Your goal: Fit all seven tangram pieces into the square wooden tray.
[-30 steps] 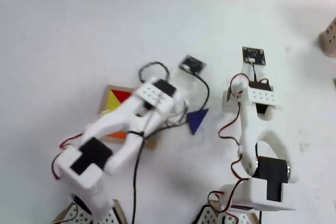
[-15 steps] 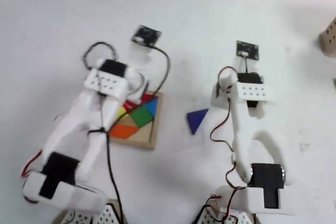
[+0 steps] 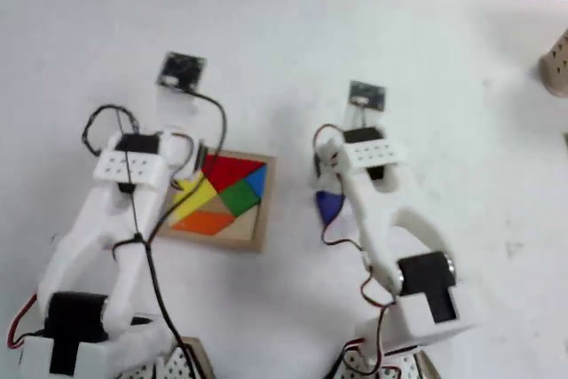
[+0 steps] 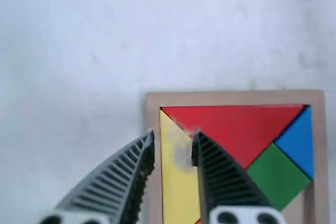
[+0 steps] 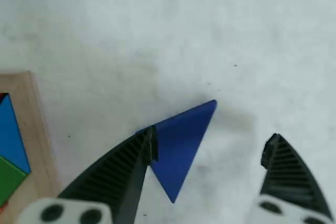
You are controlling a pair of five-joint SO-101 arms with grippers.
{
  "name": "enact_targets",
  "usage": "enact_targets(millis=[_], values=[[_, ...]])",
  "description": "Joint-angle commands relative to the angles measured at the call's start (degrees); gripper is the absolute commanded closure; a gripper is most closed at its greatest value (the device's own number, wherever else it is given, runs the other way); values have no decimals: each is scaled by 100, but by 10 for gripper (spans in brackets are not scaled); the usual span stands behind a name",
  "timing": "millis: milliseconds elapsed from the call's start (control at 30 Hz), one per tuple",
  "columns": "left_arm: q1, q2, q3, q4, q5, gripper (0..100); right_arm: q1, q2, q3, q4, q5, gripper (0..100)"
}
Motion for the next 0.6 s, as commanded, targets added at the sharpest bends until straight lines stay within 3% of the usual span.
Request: enact_targets(millis=[0,567], values=[[-180,-75,-70,-387,149,849,-233,22,-281,-119,-70,683],[-198,75,-70,-536,149,846,-418,444,-290,-435,-387,683]])
